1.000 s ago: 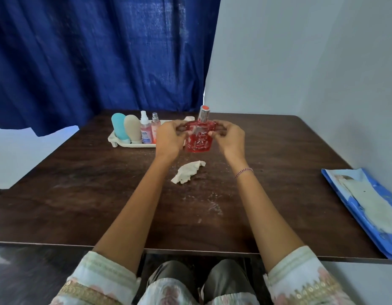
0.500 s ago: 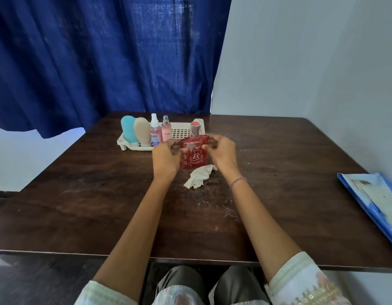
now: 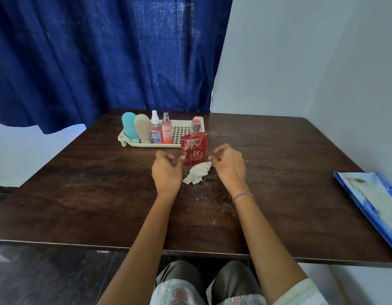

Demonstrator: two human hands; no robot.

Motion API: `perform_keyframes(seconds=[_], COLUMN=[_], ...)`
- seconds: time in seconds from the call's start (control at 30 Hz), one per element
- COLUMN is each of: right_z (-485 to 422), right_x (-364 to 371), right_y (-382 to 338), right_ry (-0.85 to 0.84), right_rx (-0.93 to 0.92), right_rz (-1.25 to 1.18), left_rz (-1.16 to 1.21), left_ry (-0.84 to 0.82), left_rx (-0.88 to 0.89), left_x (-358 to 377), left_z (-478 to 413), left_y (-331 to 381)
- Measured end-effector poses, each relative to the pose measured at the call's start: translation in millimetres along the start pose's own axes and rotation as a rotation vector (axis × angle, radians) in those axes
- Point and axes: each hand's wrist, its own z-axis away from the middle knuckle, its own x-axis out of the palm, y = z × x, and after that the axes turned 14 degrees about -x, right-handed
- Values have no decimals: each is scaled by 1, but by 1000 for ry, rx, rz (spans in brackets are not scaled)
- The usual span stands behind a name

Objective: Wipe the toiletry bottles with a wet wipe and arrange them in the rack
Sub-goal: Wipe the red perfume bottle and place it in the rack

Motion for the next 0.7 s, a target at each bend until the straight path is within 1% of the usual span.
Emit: perform_keyframes(seconds=[0.13, 0.27, 0.43, 0.53, 0.6, 0.7], right_z=[13, 23, 20, 21, 23, 27], right_x=[5, 15, 9, 8, 10, 12], right_y=[-6, -9, -4, 0, 3, 7], right_ry=[-100, -98, -5, 27, 18, 19], right_rx=[34, -9, 12, -13, -29, -17], right_rz=[70, 61, -174, -187, -173, -221], left_rz=[-151, -169, -42, -15, -68, -181], left_ry=[-115, -205, -289, -286, -258, -241], left_rx=[-32, -22, -156, -207, -190, -156], left_x=[8, 13, 14, 14, 17, 19], left_z=[8, 15, 16, 13, 12, 13], left_y=[-3, -4, -3, -2, 2, 7])
